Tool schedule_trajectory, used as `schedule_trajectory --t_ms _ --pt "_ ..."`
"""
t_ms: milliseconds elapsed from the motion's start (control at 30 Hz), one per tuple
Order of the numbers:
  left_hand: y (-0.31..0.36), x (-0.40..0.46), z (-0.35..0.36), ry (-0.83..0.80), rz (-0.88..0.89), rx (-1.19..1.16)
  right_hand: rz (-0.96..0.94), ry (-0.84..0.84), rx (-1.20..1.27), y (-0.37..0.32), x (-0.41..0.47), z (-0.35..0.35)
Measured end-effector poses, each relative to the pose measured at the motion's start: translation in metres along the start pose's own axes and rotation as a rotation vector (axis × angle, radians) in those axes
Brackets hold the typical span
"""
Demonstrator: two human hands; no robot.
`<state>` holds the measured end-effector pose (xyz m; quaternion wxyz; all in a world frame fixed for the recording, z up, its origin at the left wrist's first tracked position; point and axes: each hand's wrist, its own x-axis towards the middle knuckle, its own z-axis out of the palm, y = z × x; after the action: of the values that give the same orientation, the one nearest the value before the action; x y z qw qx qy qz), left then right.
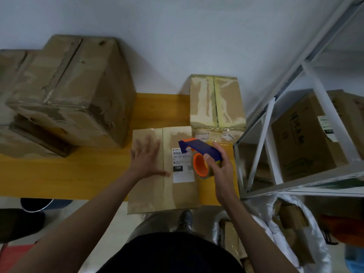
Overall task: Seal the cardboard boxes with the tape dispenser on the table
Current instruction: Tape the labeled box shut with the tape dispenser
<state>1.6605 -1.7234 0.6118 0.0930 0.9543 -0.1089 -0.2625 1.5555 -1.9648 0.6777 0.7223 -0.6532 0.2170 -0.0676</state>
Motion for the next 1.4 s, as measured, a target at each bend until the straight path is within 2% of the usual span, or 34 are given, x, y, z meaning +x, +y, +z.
schedule_trajectory --t_ms 333,633,767,867,1000,1100,1300,1400 --pt "-0.018 0.005 0.013 0.088 0.069 0.005 -0.021 -0.111 -0.087 0.002 0.024 0.062" --pt "-0.043 0.017 0.002 0.081 0.175 0.078 0.045 -0.107 -0.236 0.012 0.023 0.063" --pt "-0.067 0.025 -0.011 0.062 0.291 0.134 0.195 -0.141 -0.288 0.007 0.025 0.066" --pt "-0.079 0.028 -0.016 0.046 0.354 0.161 0.303 -0.169 -0.228 0.006 0.022 0.067" --pt "-0.078 0.042 -0.032 0.078 0.345 0.078 0.358 -0.125 -0.183 0.005 0.012 0.068" --pt "-0.072 0.060 -0.051 0.120 0.285 -0.079 0.380 -0.106 -0.216 0.000 0.006 0.069" --pt "-0.070 0.086 -0.064 0.004 0.270 -0.163 0.406 -0.025 -0.300 0.001 -0.002 0.067" --pt "-0.073 0.085 -0.062 0.011 0.322 -0.158 0.379 0.011 -0.319 0.001 -0.006 0.071"
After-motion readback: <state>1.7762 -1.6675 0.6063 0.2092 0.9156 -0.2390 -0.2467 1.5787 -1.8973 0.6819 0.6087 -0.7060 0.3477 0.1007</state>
